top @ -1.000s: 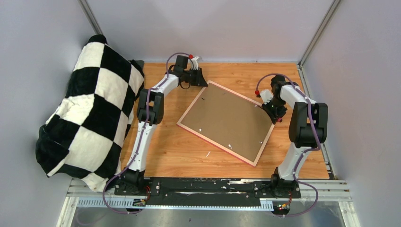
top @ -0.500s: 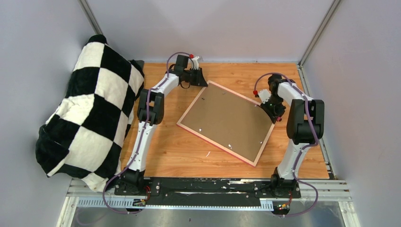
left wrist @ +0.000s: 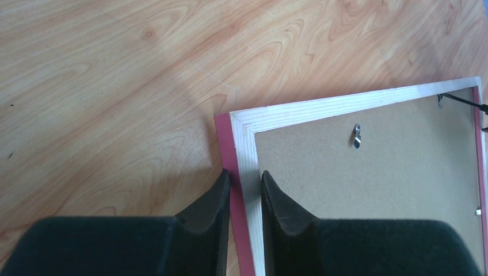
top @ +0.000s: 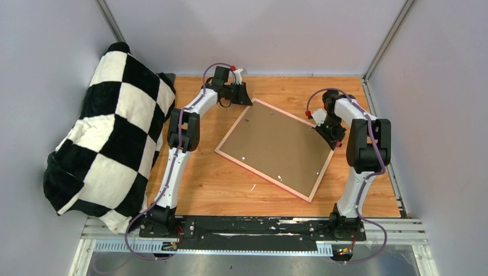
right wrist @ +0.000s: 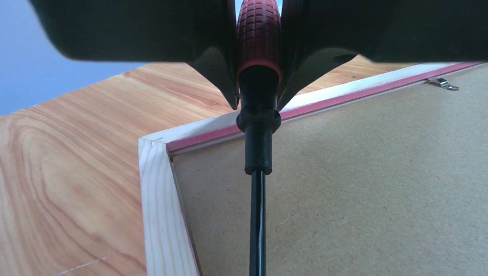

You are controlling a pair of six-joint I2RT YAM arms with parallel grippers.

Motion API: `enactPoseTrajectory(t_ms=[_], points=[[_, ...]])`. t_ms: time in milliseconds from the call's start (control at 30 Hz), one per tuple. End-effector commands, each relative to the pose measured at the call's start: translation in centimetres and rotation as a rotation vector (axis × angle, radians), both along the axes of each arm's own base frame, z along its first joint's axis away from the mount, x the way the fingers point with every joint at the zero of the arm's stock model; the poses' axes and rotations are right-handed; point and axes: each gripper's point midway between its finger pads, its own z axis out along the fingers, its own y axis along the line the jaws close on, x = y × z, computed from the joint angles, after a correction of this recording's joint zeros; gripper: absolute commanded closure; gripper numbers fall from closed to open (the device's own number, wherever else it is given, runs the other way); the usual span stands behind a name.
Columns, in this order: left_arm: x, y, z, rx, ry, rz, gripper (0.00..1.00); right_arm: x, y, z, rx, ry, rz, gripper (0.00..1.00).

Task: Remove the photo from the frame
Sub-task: Release the photo frame item from the photo frame.

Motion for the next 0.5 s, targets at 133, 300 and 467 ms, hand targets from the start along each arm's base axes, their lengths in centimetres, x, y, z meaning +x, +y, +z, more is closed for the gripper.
enactPoseTrajectory(t_ms=[133, 300, 467], points=[[-3.2, -0.1, -5.6, 0.064, 0.168, -0.026, 1.0, 1.4, 3.8, -2.1, 0.083, -0.004, 0.11, 1.0], [-3.3, -0.1, -5.6, 0.066, 0.168, -0.027, 1.0, 1.0, 3.5, -1.9, 0.068, -0.011, 0.099, 1.0], [-3.3, 0.0, -5.7, 0.067, 0.17, -0.025, 1.0, 0.9, 3.3, -1.0, 0.065, -0.046, 0.092, 1.0]])
